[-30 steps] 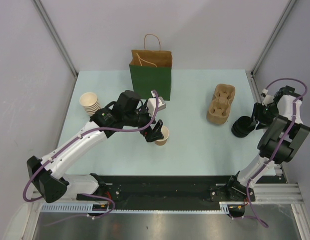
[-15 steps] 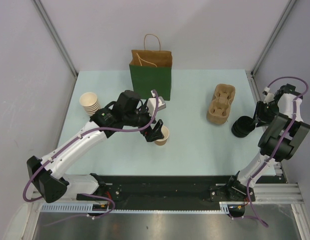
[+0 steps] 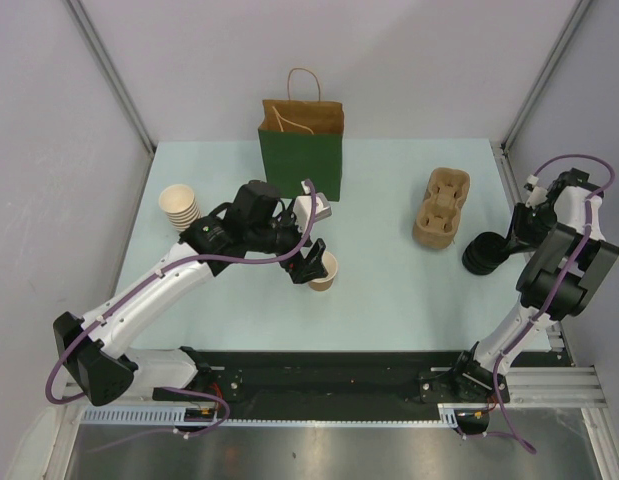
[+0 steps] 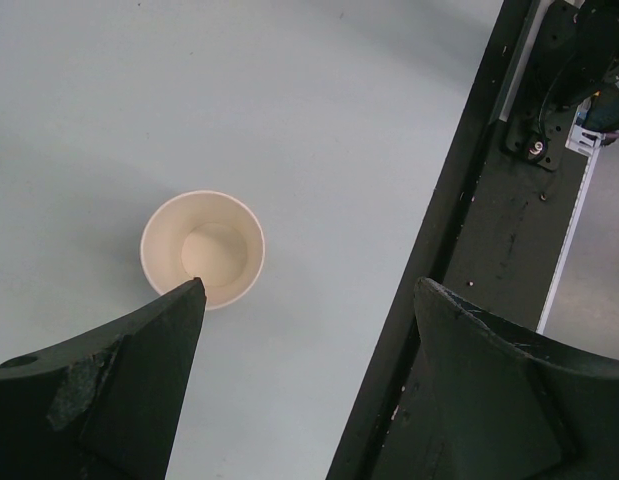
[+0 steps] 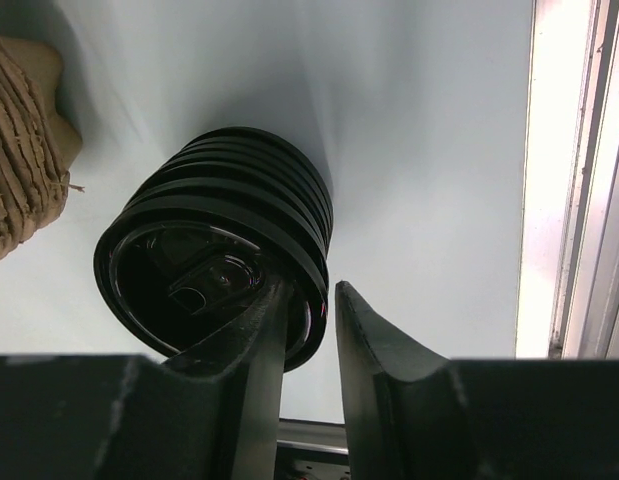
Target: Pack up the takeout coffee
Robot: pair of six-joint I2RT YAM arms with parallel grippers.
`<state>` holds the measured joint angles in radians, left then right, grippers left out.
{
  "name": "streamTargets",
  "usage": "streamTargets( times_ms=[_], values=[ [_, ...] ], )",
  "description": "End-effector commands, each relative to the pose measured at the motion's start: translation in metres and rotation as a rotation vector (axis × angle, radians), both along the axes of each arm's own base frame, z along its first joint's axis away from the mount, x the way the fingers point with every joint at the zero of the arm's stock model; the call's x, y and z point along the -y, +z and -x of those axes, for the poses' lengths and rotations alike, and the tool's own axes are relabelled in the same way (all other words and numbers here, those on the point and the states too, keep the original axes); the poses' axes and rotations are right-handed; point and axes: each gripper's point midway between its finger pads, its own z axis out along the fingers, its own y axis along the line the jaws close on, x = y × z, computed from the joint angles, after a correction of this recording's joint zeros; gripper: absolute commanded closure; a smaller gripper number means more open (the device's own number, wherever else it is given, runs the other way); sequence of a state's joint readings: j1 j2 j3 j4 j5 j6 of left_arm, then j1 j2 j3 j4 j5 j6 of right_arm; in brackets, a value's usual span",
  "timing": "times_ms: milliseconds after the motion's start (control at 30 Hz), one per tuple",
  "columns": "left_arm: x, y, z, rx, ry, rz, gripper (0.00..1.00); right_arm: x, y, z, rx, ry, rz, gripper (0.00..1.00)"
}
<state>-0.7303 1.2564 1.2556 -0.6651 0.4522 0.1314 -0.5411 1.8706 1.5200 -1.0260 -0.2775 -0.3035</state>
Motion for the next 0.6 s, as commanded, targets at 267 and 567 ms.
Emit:
streamTargets(
  times_ms=[267, 567],
  values=[
    [0.003, 0.019, 0.0, 0.04, -0.011, 0.06, 0.09, 0.011, 0.018, -0.009, 0.046, -0.021, 0.019, 0.86],
    [0.004, 0.021, -0.001, 0.033, -0.015, 0.057, 0.09, 0.009, 0.053, -0.003, 0.099, -0.008, 0.026, 0.98]
  ],
)
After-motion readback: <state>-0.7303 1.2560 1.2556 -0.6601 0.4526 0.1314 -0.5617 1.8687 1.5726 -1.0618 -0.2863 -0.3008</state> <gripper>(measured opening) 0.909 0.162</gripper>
